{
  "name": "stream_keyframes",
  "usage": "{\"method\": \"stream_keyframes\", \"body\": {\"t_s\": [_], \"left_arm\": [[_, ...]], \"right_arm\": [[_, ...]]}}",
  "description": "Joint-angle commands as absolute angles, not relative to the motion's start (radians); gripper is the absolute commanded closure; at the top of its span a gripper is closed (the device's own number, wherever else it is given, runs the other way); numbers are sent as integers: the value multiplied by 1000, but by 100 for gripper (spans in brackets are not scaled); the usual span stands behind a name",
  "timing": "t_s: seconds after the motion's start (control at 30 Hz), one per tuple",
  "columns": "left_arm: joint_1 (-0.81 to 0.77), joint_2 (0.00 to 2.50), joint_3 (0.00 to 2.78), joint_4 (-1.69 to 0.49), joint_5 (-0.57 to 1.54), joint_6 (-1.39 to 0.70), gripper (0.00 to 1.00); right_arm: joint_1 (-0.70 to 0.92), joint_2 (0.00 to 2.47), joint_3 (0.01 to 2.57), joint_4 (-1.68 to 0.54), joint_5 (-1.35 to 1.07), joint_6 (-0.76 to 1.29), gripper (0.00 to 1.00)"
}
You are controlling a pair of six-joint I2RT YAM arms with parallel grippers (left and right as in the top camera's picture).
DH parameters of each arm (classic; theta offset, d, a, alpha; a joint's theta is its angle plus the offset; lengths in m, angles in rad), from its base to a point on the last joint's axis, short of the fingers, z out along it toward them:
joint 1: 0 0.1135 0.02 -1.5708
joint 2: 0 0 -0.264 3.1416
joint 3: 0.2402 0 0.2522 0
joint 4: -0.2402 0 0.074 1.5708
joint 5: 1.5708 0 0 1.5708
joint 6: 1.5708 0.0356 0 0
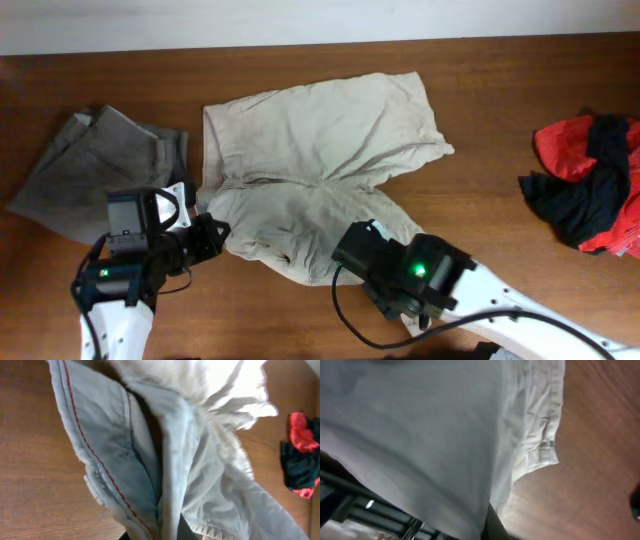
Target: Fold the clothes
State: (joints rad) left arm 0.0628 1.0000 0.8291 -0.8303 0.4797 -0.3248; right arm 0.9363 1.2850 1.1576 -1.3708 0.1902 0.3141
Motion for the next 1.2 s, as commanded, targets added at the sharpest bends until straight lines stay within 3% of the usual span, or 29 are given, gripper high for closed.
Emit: {"method": "stream_keyframes", "body": {"t_s": [0.0, 0.27, 0.4, 0.63, 0.8, 1.17], "left_arm": [[53, 953, 903, -855, 443, -293, 99], [53, 938, 976, -863, 369, -294, 99], [53, 960, 994, -831, 369, -294, 99], [53, 1048, 996, -775, 369, -298, 99], [53, 1127, 996, -678, 368, -298, 99], [53, 1390, 996, -350, 343, -302, 99]], "right_arm": [[930, 1269, 1208, -1411, 133, 340, 96], [921, 1269, 1209, -1418, 271, 402, 96], [880, 1269, 1208, -1353, 373, 288, 96], [662, 1277, 1208, -1067, 369, -39, 96], [494, 1324, 1208, -836, 225, -245, 96], [315, 1610, 1208, -443, 113, -415, 96]]}}
